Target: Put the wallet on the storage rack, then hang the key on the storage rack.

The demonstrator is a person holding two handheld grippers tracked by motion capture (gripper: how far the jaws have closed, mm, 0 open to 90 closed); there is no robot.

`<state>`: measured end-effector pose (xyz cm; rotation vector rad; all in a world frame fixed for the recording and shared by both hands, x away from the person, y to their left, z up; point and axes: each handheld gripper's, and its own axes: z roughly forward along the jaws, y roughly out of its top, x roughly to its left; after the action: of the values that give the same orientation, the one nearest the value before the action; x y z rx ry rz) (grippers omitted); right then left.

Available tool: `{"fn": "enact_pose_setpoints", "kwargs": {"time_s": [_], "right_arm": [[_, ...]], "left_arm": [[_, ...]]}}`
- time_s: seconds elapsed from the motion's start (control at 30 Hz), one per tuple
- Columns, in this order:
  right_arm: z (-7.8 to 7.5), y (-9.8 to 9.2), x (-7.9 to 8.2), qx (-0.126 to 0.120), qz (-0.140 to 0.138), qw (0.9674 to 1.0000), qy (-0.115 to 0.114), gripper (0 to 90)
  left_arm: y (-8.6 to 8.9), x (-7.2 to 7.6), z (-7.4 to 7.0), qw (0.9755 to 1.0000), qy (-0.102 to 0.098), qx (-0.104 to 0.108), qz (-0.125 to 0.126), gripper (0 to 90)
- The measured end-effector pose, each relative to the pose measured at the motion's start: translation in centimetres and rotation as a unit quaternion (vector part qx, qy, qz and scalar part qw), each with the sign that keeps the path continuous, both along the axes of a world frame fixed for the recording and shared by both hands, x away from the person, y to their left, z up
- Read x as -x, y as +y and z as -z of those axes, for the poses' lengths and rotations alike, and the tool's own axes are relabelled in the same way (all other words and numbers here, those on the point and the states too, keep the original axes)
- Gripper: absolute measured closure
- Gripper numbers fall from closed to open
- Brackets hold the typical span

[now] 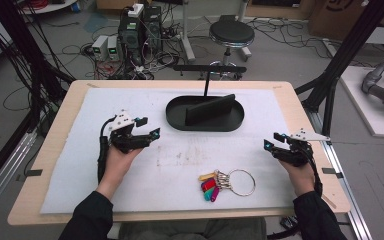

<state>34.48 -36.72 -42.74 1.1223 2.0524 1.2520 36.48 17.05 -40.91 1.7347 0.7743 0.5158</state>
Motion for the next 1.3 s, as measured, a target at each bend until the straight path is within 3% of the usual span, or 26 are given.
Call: {"fn": "enact_pose_setpoints", "kwargs": {"time_s": [0.33,0.43,0.53,0.73,0.9,1.03,1.2,1.3], "right_arm": [[-0.1,0.4,0.5,-0.003,-0.014,0.9999,0.003,42.8],[-0.1,0.5,0.6,-0.001,-0.016,0.9999,0.0,42.3],[-0.1,0.5,0.6,-0.001,-0.015,0.9999,0.003,41.2],[-0.1,0.5,0.7,-0.007,-0.014,0.9999,0.005,38.9],[-0.1,0.5,1.3,-0.007,-0.018,0.9998,0.004,36.5],[-0.4,0.7,2.1,-0.012,-0.02,0.9997,0.009,29.6],[-0.6,0.7,3.0,-0.022,-0.025,0.9993,0.015,26.5],[-0.6,0.8,3.5,-0.017,-0.033,0.9991,0.018,31.0]], "left_arm": [[1.6,3.6,0.6,1.0,0.0,0.001,-0.002,30.0],[1.6,4.5,0.7,0.9999,-0.012,-0.007,0.001,29.3],[1.5,4.9,1.0,0.9993,-0.023,-0.028,0.001,29.2],[1.7,5.2,0.9,0.9985,-0.038,-0.039,-0.01,29.0],[1.9,5.0,0.8,0.9979,-0.049,-0.034,-0.025,28.4],[2.2,4.6,0.7,0.9976,-0.055,-0.027,-0.033,25.5],[2.2,4.2,0.6,0.9974,-0.05,-0.032,-0.04,23.2],[2.2,4.0,0.7,0.9975,-0.041,-0.027,-0.052,23.2]]}}
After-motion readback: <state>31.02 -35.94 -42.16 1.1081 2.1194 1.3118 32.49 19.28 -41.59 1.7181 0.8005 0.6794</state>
